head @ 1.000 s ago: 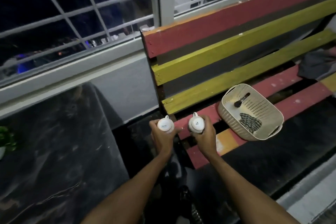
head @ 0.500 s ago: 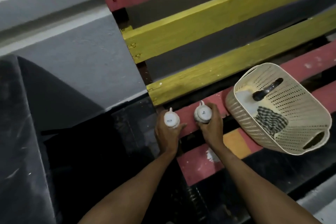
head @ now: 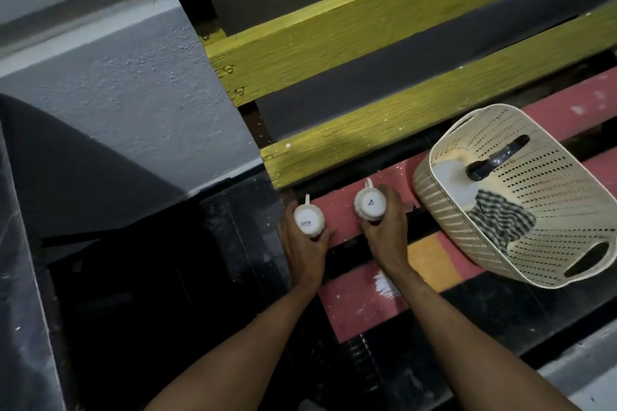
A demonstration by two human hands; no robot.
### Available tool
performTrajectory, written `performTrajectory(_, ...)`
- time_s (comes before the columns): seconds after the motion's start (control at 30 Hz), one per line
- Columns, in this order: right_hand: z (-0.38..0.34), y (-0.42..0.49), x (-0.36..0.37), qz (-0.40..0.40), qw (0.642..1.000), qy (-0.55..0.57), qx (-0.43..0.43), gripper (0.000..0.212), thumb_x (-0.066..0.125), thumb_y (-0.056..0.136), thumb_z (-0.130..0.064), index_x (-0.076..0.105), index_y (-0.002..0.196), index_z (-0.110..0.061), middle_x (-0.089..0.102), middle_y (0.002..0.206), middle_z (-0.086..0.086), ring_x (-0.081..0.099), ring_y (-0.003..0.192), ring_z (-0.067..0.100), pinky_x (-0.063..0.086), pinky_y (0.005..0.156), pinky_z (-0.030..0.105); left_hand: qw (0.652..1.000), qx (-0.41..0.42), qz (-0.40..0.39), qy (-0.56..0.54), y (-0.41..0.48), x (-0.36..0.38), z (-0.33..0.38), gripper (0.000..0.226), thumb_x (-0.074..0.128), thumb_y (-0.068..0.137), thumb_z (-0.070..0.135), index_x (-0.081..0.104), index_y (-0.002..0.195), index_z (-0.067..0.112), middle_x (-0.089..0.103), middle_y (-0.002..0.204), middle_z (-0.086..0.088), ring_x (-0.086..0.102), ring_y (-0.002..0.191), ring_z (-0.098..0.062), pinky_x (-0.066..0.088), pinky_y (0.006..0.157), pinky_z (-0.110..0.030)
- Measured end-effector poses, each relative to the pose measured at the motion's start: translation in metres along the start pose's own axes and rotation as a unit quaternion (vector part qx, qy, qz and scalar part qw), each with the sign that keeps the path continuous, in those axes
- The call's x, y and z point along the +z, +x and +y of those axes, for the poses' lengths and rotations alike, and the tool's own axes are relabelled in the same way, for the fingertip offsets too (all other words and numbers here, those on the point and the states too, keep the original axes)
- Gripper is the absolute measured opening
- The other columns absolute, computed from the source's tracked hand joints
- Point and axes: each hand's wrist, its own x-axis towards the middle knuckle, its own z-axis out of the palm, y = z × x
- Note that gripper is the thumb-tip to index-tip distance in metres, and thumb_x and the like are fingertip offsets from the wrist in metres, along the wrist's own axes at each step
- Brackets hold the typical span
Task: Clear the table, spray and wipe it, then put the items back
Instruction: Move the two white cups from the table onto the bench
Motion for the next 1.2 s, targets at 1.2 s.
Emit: performTrajectory(1.2,-0.179,-0.105,-0.025,-0.054,0.991,-0.117,-0.024,0.054,0.067,0.086,-0.008,0.050,0.138,-0.012,0.039,0.154,0.011,0.034,0.145,0.027,0.033,0.118,0.043,0.994,0.027,-0.086,0.055,-0.043,-0.190,0.086,0.084,0.084,0.073,0.000,0.043,0.146,0.000,0.043,0.151,-0.017,0.043,0.141,-0.031,0.032,0.120,-0.035)
